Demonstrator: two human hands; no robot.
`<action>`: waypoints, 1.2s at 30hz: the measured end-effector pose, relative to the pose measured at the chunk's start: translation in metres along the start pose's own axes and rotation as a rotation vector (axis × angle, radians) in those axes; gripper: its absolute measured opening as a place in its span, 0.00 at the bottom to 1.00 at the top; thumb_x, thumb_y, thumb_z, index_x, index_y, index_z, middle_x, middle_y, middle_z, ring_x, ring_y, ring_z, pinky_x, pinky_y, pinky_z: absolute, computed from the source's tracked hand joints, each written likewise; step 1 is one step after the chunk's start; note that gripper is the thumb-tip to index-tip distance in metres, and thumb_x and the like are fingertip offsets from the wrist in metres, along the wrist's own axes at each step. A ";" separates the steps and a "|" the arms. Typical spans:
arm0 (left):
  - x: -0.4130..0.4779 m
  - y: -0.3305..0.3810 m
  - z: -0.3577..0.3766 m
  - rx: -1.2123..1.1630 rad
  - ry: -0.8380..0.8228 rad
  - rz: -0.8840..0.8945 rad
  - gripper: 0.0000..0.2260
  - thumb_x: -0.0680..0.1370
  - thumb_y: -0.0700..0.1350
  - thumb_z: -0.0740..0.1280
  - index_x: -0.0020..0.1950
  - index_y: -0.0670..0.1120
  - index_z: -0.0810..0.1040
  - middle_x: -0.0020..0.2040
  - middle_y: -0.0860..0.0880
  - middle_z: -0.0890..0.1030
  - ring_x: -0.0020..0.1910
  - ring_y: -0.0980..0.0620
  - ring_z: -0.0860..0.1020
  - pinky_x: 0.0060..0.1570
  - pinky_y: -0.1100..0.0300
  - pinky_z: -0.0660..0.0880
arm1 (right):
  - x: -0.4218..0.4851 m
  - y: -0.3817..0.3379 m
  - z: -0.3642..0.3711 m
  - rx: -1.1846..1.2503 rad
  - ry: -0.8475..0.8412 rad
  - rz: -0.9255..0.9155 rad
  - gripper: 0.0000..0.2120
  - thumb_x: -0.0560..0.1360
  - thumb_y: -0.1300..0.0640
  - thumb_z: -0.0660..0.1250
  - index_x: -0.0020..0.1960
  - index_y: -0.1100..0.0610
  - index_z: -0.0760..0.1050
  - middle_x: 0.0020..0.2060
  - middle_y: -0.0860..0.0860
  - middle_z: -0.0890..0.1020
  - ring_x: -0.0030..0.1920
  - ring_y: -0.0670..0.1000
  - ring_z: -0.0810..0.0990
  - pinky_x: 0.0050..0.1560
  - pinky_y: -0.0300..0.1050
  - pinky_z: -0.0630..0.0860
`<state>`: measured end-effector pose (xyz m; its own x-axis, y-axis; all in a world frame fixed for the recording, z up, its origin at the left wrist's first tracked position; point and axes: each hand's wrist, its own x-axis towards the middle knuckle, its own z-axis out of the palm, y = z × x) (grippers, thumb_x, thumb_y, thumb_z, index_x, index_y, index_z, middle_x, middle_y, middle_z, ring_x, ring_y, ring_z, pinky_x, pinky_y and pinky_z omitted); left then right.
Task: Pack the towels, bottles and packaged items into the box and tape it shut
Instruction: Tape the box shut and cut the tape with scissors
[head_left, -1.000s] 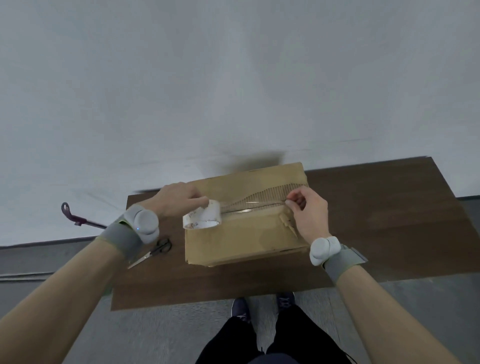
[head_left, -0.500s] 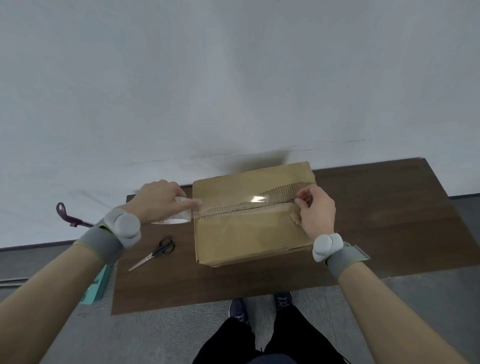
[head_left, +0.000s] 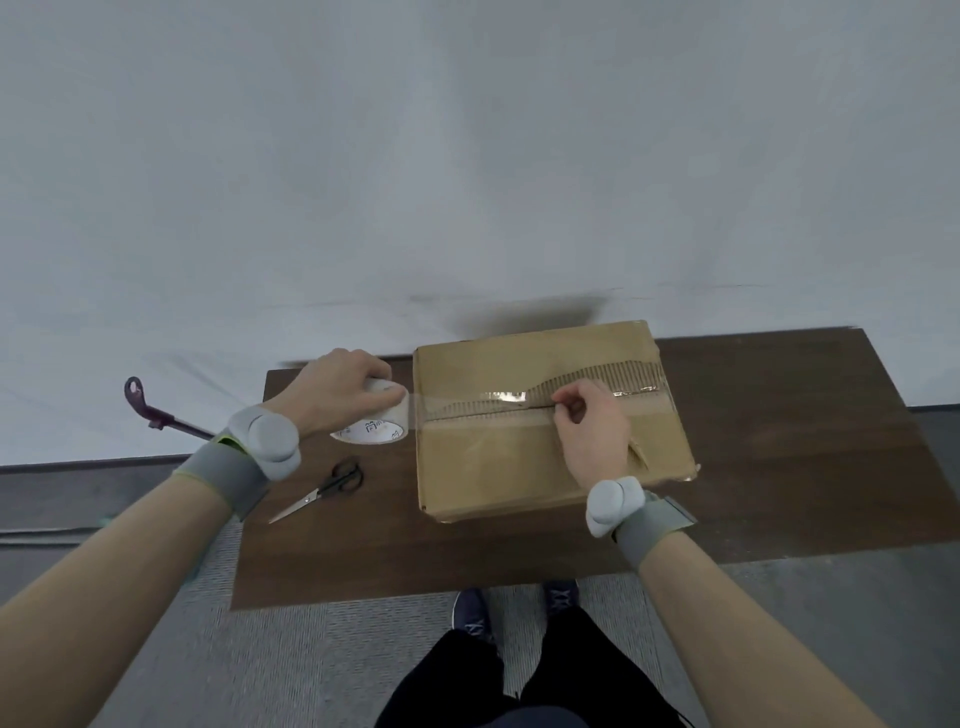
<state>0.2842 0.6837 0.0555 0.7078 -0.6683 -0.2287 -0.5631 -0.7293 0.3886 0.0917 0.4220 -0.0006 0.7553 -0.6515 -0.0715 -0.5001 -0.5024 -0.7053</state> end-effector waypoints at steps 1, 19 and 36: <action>0.000 -0.001 0.001 0.001 0.007 0.008 0.18 0.71 0.62 0.62 0.31 0.49 0.74 0.26 0.51 0.75 0.28 0.54 0.73 0.29 0.59 0.64 | 0.000 -0.002 0.001 -0.009 0.007 0.007 0.07 0.77 0.63 0.70 0.47 0.51 0.79 0.46 0.45 0.79 0.46 0.47 0.78 0.49 0.39 0.69; -0.024 0.004 0.016 -0.050 0.016 -0.018 0.19 0.77 0.58 0.63 0.32 0.48 0.69 0.28 0.51 0.73 0.29 0.48 0.72 0.29 0.56 0.67 | -0.026 -0.062 0.045 0.075 -0.199 -0.138 0.06 0.77 0.64 0.72 0.48 0.54 0.85 0.44 0.46 0.83 0.46 0.48 0.80 0.54 0.47 0.79; -0.031 0.025 0.008 -0.023 0.033 -0.085 0.18 0.78 0.59 0.63 0.33 0.49 0.70 0.34 0.47 0.76 0.34 0.45 0.75 0.33 0.54 0.68 | -0.019 0.022 0.005 -0.630 -0.183 -0.103 0.42 0.85 0.35 0.45 0.84 0.64 0.39 0.83 0.61 0.40 0.84 0.58 0.38 0.84 0.54 0.42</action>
<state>0.2448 0.6855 0.0649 0.7666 -0.5985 -0.2325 -0.4905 -0.7796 0.3895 0.0689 0.4261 -0.0186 0.8444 -0.5033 -0.1833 -0.5317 -0.8293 -0.1719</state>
